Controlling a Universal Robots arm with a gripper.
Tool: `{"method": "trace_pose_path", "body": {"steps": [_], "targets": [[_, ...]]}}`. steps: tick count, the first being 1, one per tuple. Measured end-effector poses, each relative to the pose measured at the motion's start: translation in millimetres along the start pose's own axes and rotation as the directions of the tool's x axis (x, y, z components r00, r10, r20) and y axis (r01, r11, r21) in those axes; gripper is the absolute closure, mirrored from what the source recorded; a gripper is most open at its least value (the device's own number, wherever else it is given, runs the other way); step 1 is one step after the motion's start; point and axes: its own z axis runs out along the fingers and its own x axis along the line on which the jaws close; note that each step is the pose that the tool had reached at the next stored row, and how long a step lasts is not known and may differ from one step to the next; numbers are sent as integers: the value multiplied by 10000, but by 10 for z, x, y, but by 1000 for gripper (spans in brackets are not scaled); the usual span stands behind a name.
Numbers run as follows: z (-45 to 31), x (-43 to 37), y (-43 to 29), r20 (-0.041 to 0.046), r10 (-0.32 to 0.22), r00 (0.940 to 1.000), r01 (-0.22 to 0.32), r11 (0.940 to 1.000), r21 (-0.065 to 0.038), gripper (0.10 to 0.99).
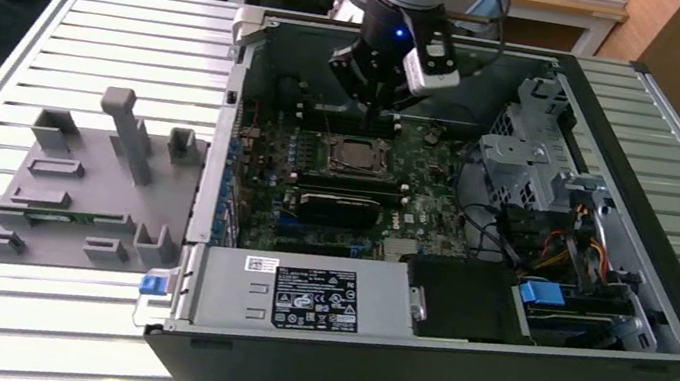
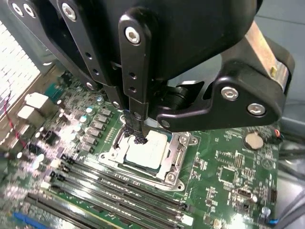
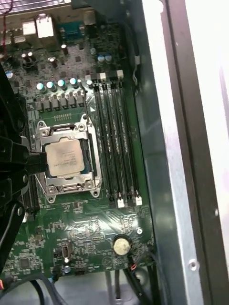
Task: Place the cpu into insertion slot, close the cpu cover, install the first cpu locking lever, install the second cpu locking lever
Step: 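Install the first cpu locking lever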
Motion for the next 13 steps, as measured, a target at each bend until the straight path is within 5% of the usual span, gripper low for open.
{"method": "trace_pose_path", "body": {"steps": [6,13], "targets": [[9,0,0,17,-1080,9941,1080,9941,22,980],[17,0,0,33,-2289,9734,2289,9735,37,980]]}}
